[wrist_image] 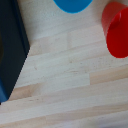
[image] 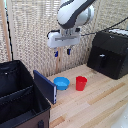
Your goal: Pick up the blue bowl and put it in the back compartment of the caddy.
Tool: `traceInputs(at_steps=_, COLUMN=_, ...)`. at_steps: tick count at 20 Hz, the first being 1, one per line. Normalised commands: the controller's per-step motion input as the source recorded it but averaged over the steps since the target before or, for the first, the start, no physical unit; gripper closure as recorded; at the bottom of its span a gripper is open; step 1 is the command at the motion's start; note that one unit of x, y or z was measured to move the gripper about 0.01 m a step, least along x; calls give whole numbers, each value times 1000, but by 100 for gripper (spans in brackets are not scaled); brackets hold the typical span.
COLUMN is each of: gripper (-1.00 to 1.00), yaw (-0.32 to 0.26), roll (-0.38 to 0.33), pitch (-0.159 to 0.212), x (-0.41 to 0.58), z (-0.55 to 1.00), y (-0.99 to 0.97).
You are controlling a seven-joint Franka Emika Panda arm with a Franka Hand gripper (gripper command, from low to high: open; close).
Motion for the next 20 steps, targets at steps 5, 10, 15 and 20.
traceInputs(at_steps=5, gripper=-100, yaw=63, roll=41, pitch=31, x=346, z=-101, y=-460)
traceInputs(at_steps=10, gripper=-100, yaw=92, roll=40, pitch=29, x=325, z=-137, y=-503)
traceInputs(at_steps=15, gripper=-100, yaw=67, roll=12, pitch=37, x=174, z=-246, y=-305)
traceInputs(at_steps=20, gripper=-100, yaw=2, roll=-1, pitch=15, x=141, z=-472, y=-83)
